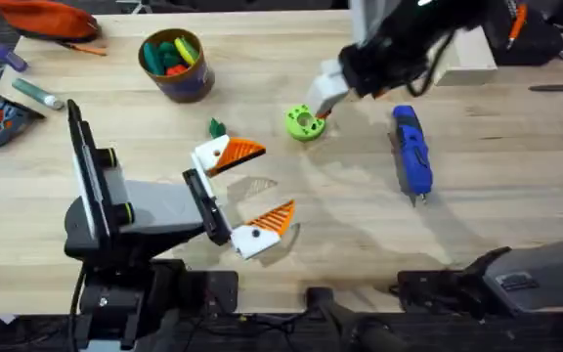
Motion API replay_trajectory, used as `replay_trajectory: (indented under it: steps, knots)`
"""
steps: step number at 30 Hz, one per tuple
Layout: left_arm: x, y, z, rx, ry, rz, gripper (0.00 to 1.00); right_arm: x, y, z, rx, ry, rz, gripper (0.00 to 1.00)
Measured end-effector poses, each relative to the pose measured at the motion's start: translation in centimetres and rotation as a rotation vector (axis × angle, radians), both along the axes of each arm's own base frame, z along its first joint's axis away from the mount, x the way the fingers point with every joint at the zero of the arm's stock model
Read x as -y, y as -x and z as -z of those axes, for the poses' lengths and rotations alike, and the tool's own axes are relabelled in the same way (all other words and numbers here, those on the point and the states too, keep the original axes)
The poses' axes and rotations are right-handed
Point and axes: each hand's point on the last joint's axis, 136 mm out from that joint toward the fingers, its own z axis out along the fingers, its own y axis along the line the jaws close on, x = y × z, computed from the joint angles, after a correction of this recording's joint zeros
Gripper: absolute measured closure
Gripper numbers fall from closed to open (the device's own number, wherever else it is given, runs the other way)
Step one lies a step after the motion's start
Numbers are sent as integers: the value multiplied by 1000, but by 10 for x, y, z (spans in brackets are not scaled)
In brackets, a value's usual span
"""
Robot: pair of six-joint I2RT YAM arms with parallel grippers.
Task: Pick up the gripper from the table and insert it into the empty holder that is missing its gripper. Then pick up a screw, insert it into the mounting hole, and use the screwdriver to tighten it. Finally, clean up the table by picking up the vegetable and placing it into the bucket.
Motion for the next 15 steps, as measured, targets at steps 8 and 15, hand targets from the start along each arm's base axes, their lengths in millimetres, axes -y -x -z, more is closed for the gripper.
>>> replay_trajectory:
  steps: [8,15]
  knots:
    - [0,0,0,0,0,0,15,-24,-17,33,-32,128,-53,51]
    - [0,0,0,0,0,0,16,-32,-20,56,-51,184,-18,75]
